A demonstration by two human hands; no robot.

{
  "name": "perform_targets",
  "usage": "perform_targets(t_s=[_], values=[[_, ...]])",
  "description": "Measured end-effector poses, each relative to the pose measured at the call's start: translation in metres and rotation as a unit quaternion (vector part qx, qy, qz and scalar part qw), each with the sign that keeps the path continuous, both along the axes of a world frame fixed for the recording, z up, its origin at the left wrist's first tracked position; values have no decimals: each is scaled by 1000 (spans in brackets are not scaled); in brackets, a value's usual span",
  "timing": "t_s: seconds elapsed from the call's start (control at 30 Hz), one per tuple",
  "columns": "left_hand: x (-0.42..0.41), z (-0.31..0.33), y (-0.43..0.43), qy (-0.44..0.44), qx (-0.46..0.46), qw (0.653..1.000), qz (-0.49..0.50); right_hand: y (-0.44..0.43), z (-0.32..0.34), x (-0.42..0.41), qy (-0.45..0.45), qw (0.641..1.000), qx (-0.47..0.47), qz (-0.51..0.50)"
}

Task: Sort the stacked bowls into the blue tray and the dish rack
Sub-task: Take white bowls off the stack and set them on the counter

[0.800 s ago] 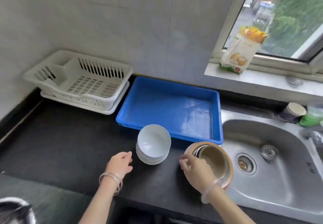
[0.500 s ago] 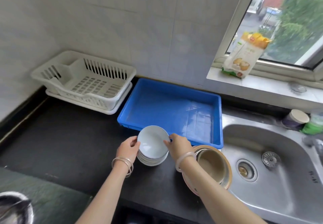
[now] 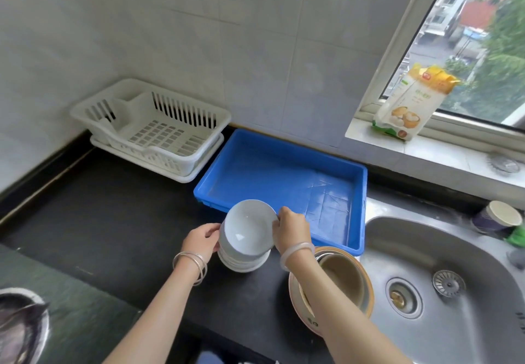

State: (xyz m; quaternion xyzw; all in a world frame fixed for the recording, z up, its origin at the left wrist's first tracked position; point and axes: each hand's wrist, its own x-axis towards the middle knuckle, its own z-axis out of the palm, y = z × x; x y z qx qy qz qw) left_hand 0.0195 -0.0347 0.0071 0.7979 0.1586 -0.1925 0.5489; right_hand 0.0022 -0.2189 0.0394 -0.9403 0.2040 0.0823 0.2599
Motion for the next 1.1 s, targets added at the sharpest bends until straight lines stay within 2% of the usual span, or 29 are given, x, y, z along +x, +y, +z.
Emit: perform_targets(t_s=[0.13,0.27,0.4,0.53,0.7,0.87,0.97,1.1], values=[[2,1,-9,-9,92,995,-30,-18,9,-3,-43,999,14,-25],[2,5,-25,-66,242,967,-50,-30,12,-9,-61,998,21,-27],[-2,10,-33,-101,288,952,-28,-34,12,-17,-71,996,38,-32],[2,14,-31,-101,272,957,-18,-38,15,-22,-81,995,33,-37],[7,19,-18,-76,206,975,-25,-39,28,-17,-98,992,57,-49],[24,30,7,-53,112,992,32,-27,52,2,-119,988,91,-45],[36,38,30,-69,93,991,60,-12,65,17,-126,986,101,-25],[48,44,74,-65,76,989,111,17,70,42,-108,981,163,-1]])
